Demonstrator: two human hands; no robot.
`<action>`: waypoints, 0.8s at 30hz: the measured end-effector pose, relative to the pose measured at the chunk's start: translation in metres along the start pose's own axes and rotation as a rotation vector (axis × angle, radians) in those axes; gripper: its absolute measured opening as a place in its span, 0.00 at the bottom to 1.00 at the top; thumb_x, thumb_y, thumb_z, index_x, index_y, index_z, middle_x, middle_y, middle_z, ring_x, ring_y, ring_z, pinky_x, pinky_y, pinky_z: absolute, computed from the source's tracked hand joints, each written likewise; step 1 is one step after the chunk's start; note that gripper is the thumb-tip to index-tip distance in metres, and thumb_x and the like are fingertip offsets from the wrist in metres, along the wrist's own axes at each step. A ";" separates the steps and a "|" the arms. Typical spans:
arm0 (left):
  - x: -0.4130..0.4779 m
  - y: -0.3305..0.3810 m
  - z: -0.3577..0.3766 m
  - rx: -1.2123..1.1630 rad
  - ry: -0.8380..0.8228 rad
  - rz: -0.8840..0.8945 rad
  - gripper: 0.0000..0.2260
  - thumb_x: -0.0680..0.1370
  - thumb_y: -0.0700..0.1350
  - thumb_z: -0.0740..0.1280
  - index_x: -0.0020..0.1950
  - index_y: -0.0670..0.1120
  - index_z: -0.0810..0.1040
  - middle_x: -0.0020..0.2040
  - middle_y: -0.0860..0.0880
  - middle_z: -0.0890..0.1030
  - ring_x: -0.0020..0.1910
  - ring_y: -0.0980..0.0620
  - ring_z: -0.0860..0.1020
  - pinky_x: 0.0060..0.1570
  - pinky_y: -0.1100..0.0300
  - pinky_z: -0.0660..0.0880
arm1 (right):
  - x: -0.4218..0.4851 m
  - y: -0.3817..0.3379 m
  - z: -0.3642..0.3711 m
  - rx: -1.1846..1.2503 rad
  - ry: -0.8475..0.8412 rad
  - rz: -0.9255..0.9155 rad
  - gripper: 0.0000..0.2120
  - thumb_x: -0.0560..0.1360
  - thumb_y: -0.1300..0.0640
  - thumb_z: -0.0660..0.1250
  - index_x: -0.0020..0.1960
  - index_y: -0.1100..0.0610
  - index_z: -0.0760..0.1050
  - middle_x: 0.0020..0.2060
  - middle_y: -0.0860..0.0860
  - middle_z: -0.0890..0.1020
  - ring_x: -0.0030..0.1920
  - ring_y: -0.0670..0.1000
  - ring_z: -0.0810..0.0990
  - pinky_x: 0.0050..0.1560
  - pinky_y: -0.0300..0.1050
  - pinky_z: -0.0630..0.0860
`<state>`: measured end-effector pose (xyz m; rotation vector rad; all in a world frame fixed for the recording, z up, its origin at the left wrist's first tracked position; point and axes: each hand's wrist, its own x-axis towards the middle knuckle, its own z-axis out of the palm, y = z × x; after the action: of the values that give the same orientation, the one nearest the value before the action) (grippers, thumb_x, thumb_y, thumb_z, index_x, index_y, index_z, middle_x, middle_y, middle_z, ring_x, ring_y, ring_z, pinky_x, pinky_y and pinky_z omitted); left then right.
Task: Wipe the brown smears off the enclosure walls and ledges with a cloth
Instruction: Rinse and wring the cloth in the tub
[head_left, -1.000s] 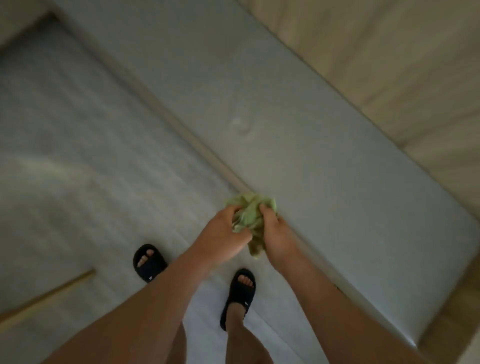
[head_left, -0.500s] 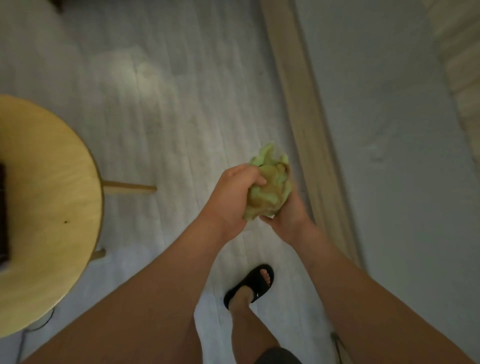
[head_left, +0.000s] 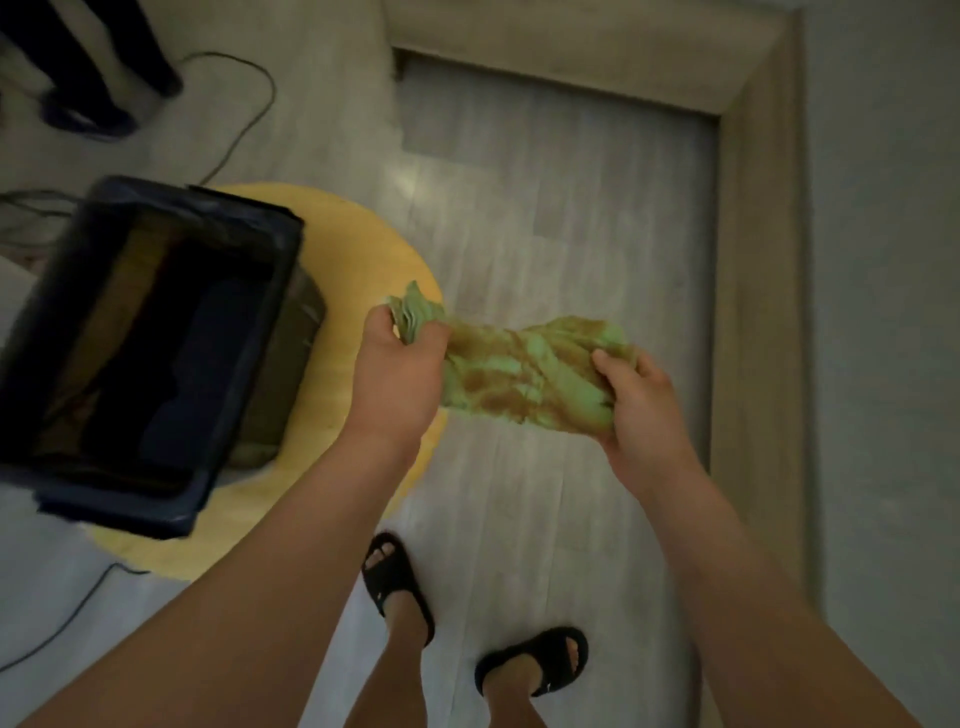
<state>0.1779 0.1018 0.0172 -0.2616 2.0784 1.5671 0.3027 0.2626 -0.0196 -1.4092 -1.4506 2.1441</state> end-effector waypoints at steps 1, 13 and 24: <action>0.010 0.006 -0.028 0.011 0.023 0.037 0.05 0.77 0.46 0.68 0.52 0.51 0.78 0.50 0.46 0.84 0.50 0.48 0.83 0.55 0.46 0.82 | 0.001 -0.007 0.030 -0.028 -0.023 -0.027 0.11 0.83 0.62 0.62 0.61 0.61 0.81 0.55 0.60 0.86 0.58 0.62 0.85 0.56 0.61 0.82; 0.071 0.009 -0.248 0.005 0.291 -0.144 0.12 0.82 0.44 0.63 0.65 0.48 0.67 0.51 0.45 0.79 0.42 0.48 0.78 0.34 0.56 0.72 | -0.037 -0.045 0.305 -0.696 -0.420 -0.331 0.09 0.82 0.56 0.60 0.53 0.50 0.79 0.47 0.55 0.84 0.45 0.54 0.84 0.43 0.54 0.80; 0.117 -0.071 -0.260 0.101 0.039 -0.475 0.27 0.74 0.45 0.63 0.73 0.44 0.71 0.65 0.42 0.76 0.58 0.42 0.77 0.58 0.52 0.77 | 0.031 0.037 0.413 -1.649 -0.841 -0.313 0.26 0.85 0.53 0.60 0.79 0.41 0.56 0.57 0.56 0.75 0.35 0.50 0.78 0.31 0.44 0.71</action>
<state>0.0361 -0.1461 -0.0508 -0.6963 1.9315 1.1760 -0.0252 0.0076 -0.0396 -0.0926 -3.7461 0.9949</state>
